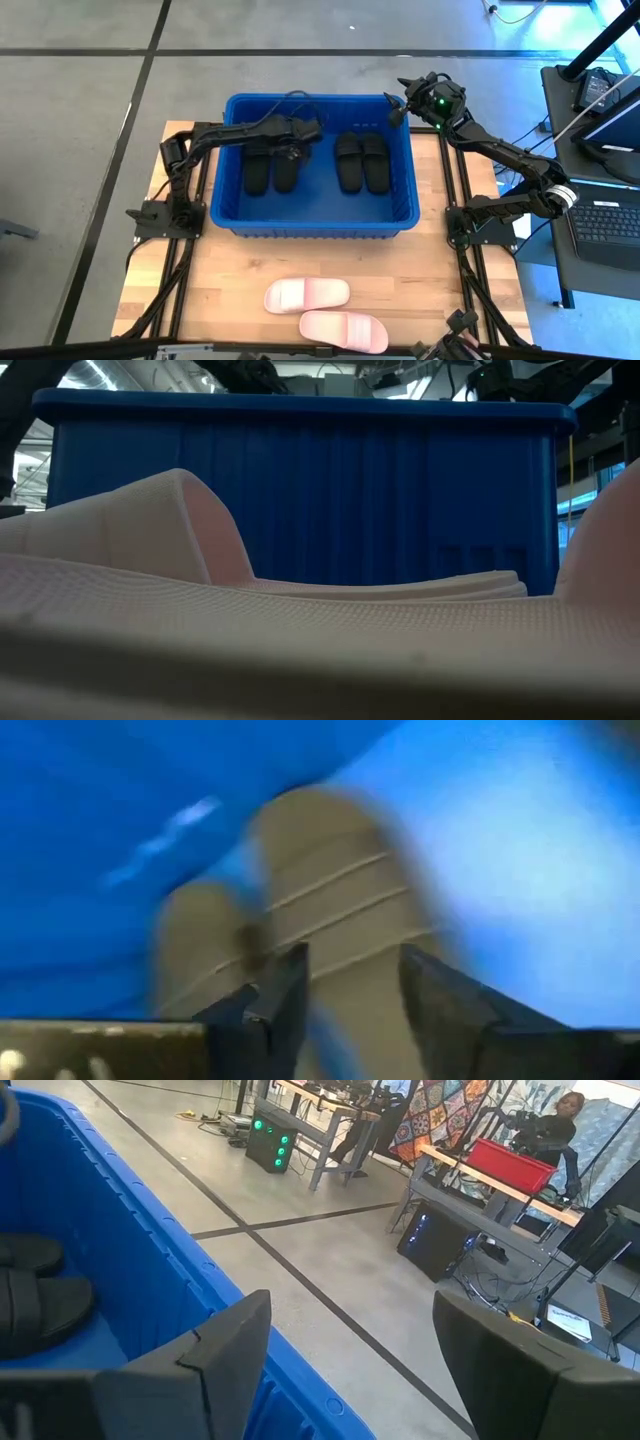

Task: Pick and place slides into bin
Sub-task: Put the black slide into the blue container

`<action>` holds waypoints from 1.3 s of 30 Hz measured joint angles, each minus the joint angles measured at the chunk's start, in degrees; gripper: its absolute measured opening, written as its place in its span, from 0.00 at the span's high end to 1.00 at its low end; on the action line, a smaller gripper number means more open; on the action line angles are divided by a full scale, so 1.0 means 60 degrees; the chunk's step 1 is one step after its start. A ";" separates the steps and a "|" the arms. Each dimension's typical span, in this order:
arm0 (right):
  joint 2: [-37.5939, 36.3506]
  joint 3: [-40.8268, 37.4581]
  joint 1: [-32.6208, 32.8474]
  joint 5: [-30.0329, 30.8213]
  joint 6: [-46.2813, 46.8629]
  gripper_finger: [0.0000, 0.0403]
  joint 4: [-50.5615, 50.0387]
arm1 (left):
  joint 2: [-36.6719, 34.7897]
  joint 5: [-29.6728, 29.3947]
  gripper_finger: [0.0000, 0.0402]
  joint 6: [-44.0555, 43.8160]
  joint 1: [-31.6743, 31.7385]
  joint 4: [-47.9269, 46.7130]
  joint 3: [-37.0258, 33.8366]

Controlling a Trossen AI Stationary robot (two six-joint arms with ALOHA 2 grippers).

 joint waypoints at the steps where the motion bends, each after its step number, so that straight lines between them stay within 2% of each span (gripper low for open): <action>1: 0.0000 0.0000 -0.0001 0.0000 0.0000 0.31 0.0000 | -0.0003 0.0481 0.63 0.0333 0.0000 0.0492 0.0030; 6: 0.0000 0.0000 -0.0003 -0.0001 0.0000 0.31 -0.0063 | 0.0000 0.2652 0.63 0.1552 0.0025 0.2680 -0.0168; 9: 0.0000 0.0000 -0.0004 -0.0004 0.0000 0.31 -0.0117 | 0.0000 0.3809 0.63 0.2668 0.0191 0.3109 -0.0346; 14: -0.0003 0.0000 0.0000 -0.0001 0.0003 0.31 -0.0109 | 0.0167 0.4769 0.63 0.3414 0.0567 0.3250 -0.0592; 19: -0.0001 0.0000 -0.0004 -0.0004 0.0147 0.31 -0.0109 | 0.0470 0.5122 0.63 0.3625 0.0950 0.3254 -0.0627; 34: 0.0000 0.0000 -0.0004 -0.0004 0.0667 0.31 -0.0106 | 0.0692 0.5049 0.63 0.3610 0.1315 0.2958 -0.0633; 37: 0.0000 0.0000 0.0000 -0.0004 0.0662 0.31 -0.0104 | 0.0805 0.4949 0.63 0.3582 0.1319 0.2830 -0.0635; 39: 0.0000 0.0000 -0.0004 -0.0004 0.0659 0.31 -0.0104 | 0.0818 0.4542 0.63 0.3521 0.1315 0.2743 -0.0634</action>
